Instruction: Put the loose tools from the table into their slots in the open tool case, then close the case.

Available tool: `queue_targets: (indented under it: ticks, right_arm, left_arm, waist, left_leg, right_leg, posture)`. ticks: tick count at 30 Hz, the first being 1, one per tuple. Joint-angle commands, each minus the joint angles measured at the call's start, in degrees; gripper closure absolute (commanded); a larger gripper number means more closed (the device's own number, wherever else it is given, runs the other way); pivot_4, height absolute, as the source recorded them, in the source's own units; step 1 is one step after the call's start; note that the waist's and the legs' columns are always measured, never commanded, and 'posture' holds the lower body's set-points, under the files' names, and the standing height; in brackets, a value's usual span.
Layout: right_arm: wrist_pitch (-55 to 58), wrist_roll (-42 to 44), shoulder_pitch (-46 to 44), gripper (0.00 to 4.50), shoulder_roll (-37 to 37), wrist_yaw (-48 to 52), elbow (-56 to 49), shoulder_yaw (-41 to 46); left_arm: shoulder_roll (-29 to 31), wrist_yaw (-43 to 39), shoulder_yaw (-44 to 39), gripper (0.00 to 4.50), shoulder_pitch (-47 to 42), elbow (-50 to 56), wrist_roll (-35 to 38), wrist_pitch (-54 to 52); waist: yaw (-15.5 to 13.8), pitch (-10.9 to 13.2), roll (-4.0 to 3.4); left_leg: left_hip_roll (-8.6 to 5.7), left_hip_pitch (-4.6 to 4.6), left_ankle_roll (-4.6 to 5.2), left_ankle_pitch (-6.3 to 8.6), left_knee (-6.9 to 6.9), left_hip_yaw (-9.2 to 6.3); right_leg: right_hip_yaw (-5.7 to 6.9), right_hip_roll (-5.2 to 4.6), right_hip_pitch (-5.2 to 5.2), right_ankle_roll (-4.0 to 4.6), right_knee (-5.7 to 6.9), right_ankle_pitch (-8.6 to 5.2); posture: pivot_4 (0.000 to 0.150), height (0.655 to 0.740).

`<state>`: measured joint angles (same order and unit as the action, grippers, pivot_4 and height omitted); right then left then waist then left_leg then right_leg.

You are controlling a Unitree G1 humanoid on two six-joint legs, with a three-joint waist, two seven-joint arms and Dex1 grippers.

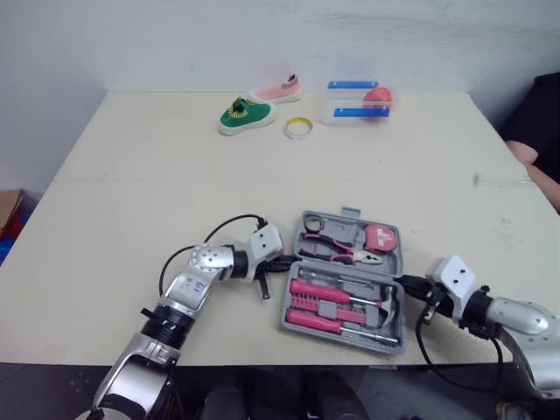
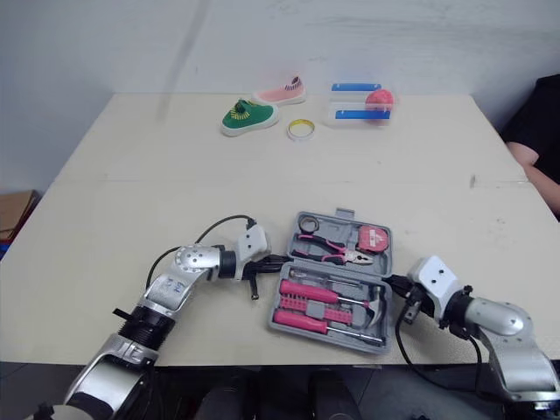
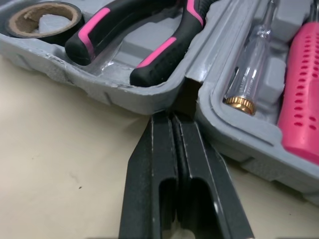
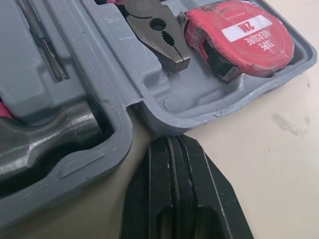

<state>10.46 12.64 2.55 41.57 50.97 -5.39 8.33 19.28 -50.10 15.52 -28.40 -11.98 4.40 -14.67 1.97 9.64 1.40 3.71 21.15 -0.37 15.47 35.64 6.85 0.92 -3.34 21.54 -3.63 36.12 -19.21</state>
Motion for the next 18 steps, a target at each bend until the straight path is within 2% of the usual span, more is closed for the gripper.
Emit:
queue_targets:
  ticks: [1, 10, 18]
  right_arm:
    - [1.48, -0.26, -5.87, 4.47, -1.98, 0.44, -1.31, -5.02]
    - [1.33, -2.83, -17.45, 4.47, -3.72, 2.02, 4.85, -11.18]
    - [-0.65, -3.63, -22.17, 4.47, -4.3, 2.81, 10.03, -12.11]
  left_arm:
    - [2.18, 3.29, -3.94, 4.5, 2.55, 3.53, 0.66, -4.2]
    - [6.83, 7.0, -8.24, 4.5, 6.98, 9.84, 0.6, -10.09]
    - [8.87, 7.23, -7.22, 4.5, 9.61, 11.49, -0.15, -9.75]
  waist:
    - [0.83, 0.03, 0.04]
    - [0.9, 0.07, 0.03]
    - [1.12, 0.08, 0.03]
  left_leg:
    - [0.05, -0.03, -0.03, 0.0, 0.0, 0.06]
    - [0.03, 0.04, -0.2, -0.05, -0.02, 0.0]
    - [0.03, 0.01, -0.19, -0.04, -0.04, 0.02]
  right_leg:
    - [-0.07, 0.05, 0.03, 0.02, 0.04, 0.01]
    - [-0.05, 0.06, 0.22, 0.13, 0.32, -0.06]
    - [-0.06, 0.02, 0.22, 0.15, 0.33, -0.07]
  posture:
    - [0.15, 0.74]
    - [0.15, 0.74]
    - [0.15, 0.74]
